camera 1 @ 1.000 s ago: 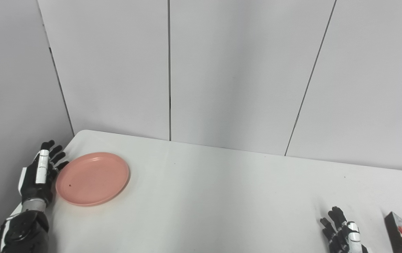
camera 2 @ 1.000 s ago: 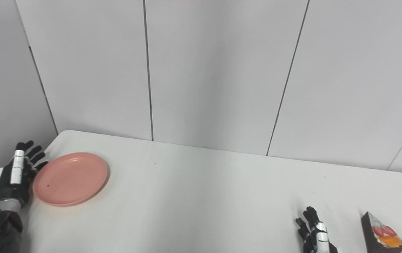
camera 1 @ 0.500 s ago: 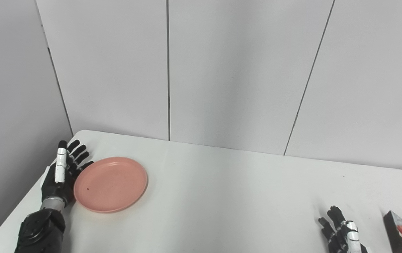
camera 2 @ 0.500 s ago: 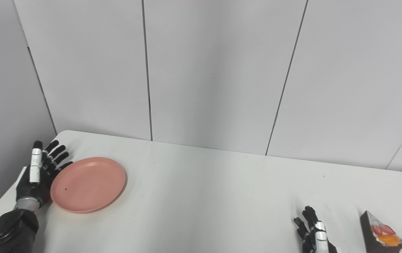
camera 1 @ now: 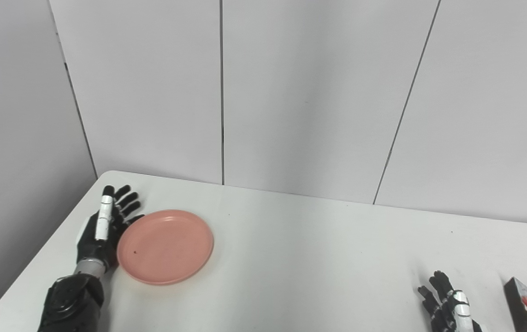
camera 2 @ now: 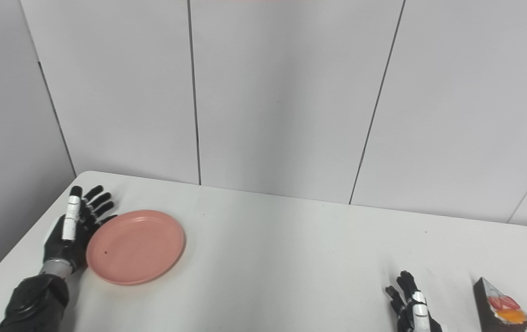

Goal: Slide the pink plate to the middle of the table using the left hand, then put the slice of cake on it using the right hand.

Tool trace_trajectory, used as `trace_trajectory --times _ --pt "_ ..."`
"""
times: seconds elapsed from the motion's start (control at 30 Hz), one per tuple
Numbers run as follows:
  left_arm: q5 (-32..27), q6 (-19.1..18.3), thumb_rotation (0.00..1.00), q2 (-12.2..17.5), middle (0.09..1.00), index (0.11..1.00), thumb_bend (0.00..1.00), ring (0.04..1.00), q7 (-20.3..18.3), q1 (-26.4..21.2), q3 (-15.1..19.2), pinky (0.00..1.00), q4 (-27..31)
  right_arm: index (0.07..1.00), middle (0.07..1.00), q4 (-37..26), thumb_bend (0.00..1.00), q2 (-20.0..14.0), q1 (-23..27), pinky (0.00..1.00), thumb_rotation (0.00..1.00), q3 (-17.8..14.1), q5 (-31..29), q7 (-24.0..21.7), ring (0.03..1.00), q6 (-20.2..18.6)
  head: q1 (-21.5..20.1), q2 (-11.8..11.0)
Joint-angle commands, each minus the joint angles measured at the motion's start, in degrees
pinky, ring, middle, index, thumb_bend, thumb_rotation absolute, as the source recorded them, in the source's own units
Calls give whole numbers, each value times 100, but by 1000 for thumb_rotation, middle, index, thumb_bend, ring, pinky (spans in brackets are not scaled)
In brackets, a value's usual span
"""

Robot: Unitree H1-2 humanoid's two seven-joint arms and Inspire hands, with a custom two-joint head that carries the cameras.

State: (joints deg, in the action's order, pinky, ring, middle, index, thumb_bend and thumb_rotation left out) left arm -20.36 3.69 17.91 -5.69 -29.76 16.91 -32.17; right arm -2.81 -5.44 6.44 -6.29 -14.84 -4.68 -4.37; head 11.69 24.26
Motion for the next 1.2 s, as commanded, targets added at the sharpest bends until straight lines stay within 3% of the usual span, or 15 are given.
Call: trace_trajectory --times 0.0,0.4,0.7,1.17 --pt "111 -36 912 -65 817 816 851 845 38 -111 -85 688 157 944 966 -74 658 2 -34 1000 946 27 -43 -48 922 -141 -33 18" --pt "371 -383 964 -522 823 830 817 838 383 -91 -296 662 510 933 960 41 697 11 1 996 916 39 15 -56 904 -60 -160 40" --pt "452 -483 996 -906 839 825 816 858 487 -7 -450 751 701 932 948 140 749 18 19 975 882 52 76 -72 892 67 -333 89" --pt "333 -972 982 -1549 882 844 783 900 632 44 -477 804 1152 905 927 -87 806 238 1 952 837 202 317 195 863 -151 -1049 245"
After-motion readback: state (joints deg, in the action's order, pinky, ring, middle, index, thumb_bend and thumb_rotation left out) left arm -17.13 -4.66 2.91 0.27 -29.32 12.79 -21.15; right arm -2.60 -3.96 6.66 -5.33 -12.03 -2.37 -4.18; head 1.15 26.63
